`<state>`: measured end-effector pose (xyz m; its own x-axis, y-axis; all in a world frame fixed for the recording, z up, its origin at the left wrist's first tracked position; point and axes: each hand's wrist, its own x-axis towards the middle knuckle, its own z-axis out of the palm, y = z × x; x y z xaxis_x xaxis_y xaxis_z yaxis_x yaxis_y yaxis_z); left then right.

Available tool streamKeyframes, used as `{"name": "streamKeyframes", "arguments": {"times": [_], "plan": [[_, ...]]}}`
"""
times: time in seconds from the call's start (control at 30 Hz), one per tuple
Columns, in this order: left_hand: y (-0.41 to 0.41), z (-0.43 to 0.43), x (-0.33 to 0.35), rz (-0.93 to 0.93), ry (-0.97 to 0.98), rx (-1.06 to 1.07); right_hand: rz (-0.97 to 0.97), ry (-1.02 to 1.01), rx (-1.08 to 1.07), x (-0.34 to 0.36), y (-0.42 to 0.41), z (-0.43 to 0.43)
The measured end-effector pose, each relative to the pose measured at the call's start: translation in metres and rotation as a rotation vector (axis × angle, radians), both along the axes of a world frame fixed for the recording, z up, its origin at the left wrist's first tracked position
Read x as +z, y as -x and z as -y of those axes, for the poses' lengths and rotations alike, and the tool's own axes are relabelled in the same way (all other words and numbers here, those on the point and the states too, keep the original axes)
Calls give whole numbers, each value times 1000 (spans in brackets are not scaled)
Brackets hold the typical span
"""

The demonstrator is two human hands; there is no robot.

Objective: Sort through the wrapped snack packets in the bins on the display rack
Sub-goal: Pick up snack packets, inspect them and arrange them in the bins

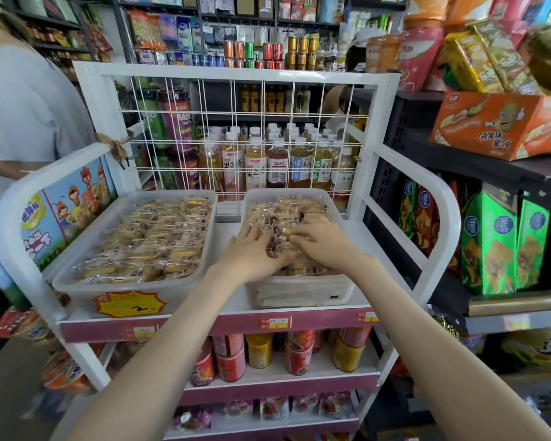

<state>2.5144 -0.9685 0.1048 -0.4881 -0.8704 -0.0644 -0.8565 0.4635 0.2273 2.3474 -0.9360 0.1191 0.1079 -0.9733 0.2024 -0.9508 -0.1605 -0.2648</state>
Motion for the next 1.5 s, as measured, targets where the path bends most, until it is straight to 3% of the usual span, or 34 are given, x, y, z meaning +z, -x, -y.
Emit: {"name": "streamKeyframes", "arguments": {"times": [0.13,0.23,0.4,0.73,0.9,0.97,1.03,1.1,1.13,1.3,1.4,1.5], "plan": [[1,2,1,42,-49,21,-54,-33,26,-6,-2,13],[1,3,2,59,-66,28,-151,55,61,-12,-3,19],[2,1,3,68,-71,41,-45,165,111,-13,2,18],[2,4,1,95,-87,6,666,615,-243,23,7,-30],[1,8,0,93,-35,-3,844,631,-346,30,10,-63],[2,-3,1,-35,94,12,946,613,-395,26,9,-80],[4,-27,4,-397,218,-15,1087,603,-421,19,8,-96],[6,-62,10,-733,132,-31,1207,579,-443,9,7,-112],[7,-78,12,-813,51,-41,1244,557,-452,4,5,-119],[11,-112,-4,-856,-125,-51,1319,443,-435,-25,-3,-142],[6,-122,-14,-981,-320,61,1232,432,-431,-40,-6,-152],[-2,-127,-26,-995,-437,156,1117,409,-445,-55,-7,-156]]}}
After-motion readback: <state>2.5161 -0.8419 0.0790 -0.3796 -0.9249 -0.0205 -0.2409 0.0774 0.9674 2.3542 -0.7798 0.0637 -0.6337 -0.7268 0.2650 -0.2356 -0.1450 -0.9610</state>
